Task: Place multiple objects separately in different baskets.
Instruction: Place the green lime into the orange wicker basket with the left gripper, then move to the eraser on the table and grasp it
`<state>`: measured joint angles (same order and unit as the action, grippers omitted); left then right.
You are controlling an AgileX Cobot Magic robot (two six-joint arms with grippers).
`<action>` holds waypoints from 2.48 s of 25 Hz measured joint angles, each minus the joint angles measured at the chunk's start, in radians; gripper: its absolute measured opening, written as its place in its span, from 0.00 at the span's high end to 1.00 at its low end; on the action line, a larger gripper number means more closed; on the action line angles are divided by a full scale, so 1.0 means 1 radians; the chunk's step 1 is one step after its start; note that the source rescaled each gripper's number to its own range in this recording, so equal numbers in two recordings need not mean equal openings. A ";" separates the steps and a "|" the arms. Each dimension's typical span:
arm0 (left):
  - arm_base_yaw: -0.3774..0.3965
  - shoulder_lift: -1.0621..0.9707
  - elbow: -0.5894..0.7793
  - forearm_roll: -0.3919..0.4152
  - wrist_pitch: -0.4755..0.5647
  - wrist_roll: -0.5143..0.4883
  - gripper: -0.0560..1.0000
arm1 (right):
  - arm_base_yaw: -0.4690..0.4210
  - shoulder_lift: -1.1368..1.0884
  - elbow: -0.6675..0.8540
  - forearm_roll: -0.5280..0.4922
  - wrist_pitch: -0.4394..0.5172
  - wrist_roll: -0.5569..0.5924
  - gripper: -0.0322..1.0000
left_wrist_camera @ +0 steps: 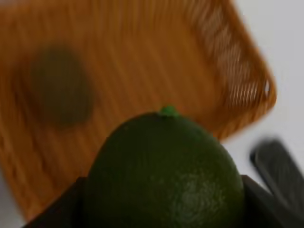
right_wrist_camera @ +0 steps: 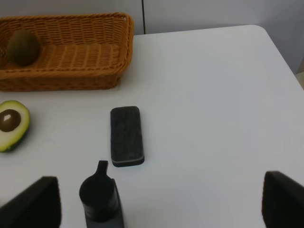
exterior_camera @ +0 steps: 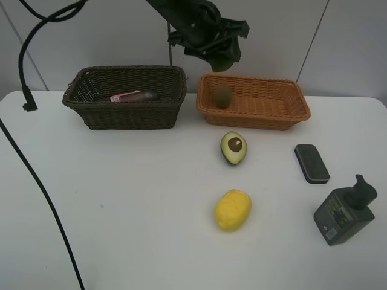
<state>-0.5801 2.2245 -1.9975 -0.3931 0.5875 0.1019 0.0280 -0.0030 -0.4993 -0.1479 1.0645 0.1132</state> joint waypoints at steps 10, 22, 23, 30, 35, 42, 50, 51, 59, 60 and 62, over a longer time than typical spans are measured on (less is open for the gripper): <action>-0.015 0.201 -0.001 -0.020 -0.337 0.015 0.20 | 0.000 0.000 0.000 0.000 0.000 0.000 0.00; -0.015 0.154 -0.033 0.014 -0.168 0.022 0.00 | 0.000 0.000 0.000 0.000 0.000 0.000 0.00; -0.015 0.134 -0.046 0.033 -0.118 0.022 0.00 | 0.000 0.000 0.000 0.000 0.000 0.000 0.00; -0.011 -0.007 -0.082 0.231 0.352 0.018 0.00 | 0.000 0.000 0.000 0.000 0.000 0.000 0.00; 0.020 -0.029 -0.077 0.415 0.605 -0.080 0.00 | 0.000 0.000 0.000 0.000 0.000 0.000 0.00; 0.167 -0.173 0.094 0.500 0.611 -0.200 0.00 | 0.000 0.000 0.000 0.000 0.000 0.000 0.00; 0.446 -0.530 0.554 0.504 0.610 -0.241 0.00 | 0.000 0.000 0.000 0.000 0.000 0.000 0.00; 0.470 -0.594 0.608 0.500 0.610 -0.243 0.00 | 0.000 0.000 0.000 0.000 0.000 0.000 0.00; 0.499 -1.197 1.048 0.453 0.613 -0.244 0.00 | 0.000 0.000 0.000 0.000 -0.001 0.000 0.00; 0.499 -1.284 1.095 0.444 0.613 -0.241 0.00 | 0.000 0.000 0.000 0.000 -0.001 0.000 0.00; 0.499 -1.450 1.170 0.415 0.614 -0.237 0.00 | 0.000 0.000 0.000 0.000 -0.001 0.000 0.00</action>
<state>-0.0815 0.7750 -0.8274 0.0218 1.2018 -0.1350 0.0280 -0.0030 -0.4993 -0.1479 1.0636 0.1132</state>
